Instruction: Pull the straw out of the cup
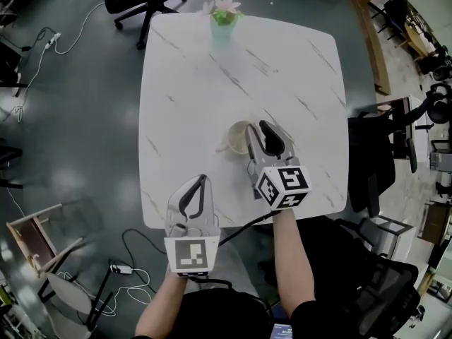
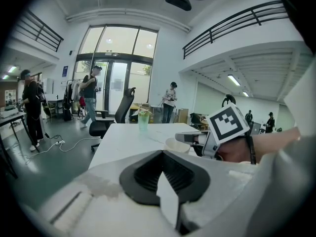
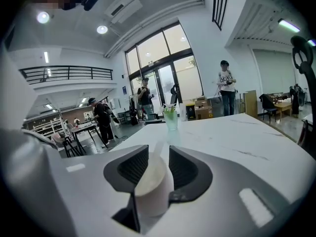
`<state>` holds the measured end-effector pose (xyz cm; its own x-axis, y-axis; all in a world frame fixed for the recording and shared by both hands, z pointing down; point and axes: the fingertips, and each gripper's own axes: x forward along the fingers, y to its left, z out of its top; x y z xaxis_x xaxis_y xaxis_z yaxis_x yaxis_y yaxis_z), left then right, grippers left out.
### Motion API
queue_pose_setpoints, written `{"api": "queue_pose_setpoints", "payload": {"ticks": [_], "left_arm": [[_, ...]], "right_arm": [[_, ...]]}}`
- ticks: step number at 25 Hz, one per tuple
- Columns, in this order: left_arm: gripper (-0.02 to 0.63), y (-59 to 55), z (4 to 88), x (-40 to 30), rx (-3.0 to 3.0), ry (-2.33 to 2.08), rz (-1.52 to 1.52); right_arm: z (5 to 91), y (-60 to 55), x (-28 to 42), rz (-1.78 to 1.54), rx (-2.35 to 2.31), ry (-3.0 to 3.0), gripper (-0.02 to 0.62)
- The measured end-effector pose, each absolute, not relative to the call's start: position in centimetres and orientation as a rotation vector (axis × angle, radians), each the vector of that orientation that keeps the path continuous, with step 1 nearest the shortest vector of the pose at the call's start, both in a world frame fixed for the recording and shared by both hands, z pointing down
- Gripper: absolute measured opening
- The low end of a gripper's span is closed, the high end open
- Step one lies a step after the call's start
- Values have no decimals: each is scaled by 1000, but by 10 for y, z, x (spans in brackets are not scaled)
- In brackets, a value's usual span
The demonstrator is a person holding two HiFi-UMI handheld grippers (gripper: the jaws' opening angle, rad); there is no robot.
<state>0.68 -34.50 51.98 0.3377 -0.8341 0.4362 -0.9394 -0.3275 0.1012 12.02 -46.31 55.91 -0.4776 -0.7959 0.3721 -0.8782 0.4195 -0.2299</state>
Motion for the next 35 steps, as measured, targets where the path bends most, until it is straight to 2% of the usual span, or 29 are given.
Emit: {"api": "queue_pose_setpoints", "payload": {"ticks": [5, 16, 35], "left_arm": [[2, -345, 521, 3, 2267, -1587, 462], [2, -341, 508, -7, 2254, -1607, 431], [2, -297, 452, -21, 2369, -1600, 344]], "right_arm": [[562, -470, 116, 580, 1456, -2472, 129], [546, -468, 118, 533, 1506, -2482, 41], [434, -402, 109, 340, 1664, -2623, 41]]}}
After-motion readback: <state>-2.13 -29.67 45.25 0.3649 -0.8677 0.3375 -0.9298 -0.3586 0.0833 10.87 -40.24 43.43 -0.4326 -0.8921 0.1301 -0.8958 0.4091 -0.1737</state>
